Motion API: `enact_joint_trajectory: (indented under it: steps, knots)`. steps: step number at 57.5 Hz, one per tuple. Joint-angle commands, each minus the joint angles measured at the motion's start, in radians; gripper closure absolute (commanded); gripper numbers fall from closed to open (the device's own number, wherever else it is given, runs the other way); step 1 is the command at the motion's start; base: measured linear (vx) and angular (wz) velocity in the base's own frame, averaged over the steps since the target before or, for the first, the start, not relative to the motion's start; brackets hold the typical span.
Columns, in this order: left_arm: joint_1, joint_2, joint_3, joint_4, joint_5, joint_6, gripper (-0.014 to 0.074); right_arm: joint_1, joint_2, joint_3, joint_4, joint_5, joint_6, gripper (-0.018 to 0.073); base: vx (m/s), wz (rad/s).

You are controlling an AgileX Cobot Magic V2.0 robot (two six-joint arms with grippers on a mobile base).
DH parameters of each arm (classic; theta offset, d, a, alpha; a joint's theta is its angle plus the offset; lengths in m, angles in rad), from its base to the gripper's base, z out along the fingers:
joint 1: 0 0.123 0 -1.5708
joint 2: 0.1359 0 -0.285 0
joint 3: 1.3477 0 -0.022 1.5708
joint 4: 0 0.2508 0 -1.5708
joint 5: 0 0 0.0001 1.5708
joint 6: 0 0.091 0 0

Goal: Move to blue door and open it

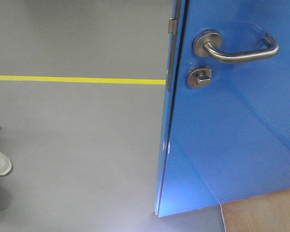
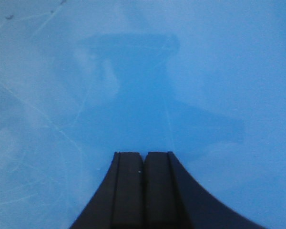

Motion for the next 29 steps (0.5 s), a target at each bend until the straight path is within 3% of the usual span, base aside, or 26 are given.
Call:
enact_joint_trajectory:
  steps: [1, 29]
  knots:
    - [-0.006, -0.012, -0.026, -0.003, -0.085, -0.007, 0.0524, 0.0, -0.01, -0.029, -0.004, -0.07, -0.007, 0.0547, 0.21, 0.08]
    - [-0.006, -0.012, -0.026, -0.003, -0.085, -0.007, 0.0524, 0.0, -0.01, -0.029, -0.004, -0.07, -0.007, 0.0547, 0.19, 0.04]
